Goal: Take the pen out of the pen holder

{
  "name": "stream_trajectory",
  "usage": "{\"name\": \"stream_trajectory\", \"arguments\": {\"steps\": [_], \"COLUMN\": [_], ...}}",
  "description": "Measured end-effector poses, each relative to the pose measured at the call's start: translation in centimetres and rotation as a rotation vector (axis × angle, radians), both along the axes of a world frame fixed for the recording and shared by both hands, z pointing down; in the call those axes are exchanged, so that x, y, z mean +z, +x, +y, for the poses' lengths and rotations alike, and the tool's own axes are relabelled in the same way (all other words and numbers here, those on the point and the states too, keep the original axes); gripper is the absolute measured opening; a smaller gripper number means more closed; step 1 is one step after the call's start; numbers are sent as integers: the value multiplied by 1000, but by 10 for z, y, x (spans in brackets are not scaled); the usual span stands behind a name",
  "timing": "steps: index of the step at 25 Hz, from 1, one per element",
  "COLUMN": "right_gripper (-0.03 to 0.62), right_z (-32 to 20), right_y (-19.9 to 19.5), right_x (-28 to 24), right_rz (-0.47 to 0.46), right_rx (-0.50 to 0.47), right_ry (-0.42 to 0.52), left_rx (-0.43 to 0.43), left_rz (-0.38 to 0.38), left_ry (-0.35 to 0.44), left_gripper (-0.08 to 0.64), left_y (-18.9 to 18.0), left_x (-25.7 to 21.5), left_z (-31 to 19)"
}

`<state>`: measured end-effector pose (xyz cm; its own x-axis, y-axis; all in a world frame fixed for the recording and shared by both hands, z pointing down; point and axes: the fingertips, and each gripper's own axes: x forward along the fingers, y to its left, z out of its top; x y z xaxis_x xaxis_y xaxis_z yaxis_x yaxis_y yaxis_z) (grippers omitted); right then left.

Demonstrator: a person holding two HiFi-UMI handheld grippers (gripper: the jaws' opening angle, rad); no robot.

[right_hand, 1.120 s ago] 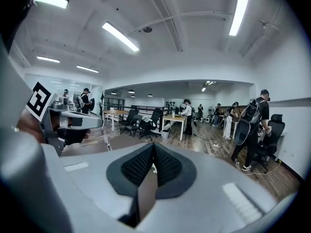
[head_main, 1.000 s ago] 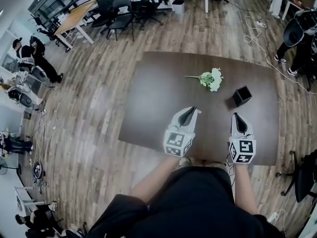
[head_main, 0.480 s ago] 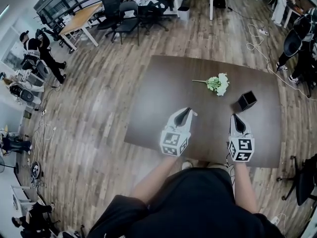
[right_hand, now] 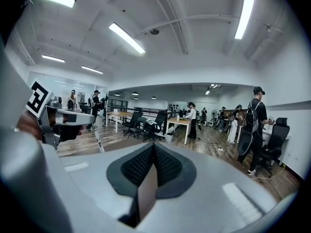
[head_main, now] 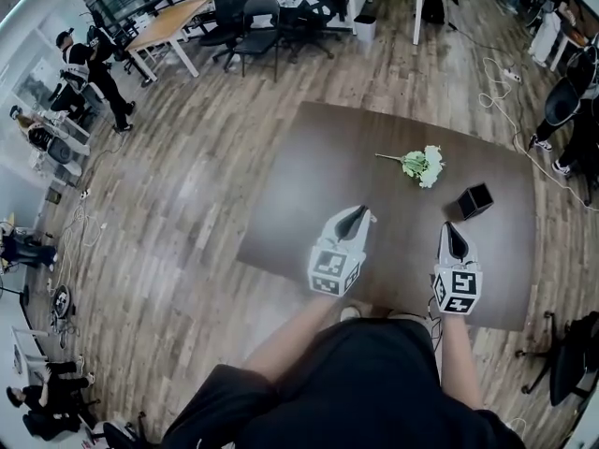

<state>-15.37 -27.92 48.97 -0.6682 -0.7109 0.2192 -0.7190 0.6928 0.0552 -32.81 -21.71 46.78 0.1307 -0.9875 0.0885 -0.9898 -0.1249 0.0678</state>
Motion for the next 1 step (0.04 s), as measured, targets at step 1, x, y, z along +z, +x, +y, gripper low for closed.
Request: {"name": "stream_trajectory", "arguments": {"steps": [1], "right_gripper": [2], "right_z": [-3], "right_y": [1], "right_x": [0], "right_rz": [1], "right_rx": [-2], "right_ry": [4], "left_rx": [-1], "left_rz": [-2], "left_ry": [0], "left_gripper": [25], "left_y": [2], "left_x": [0], "left_z": [-2]}}
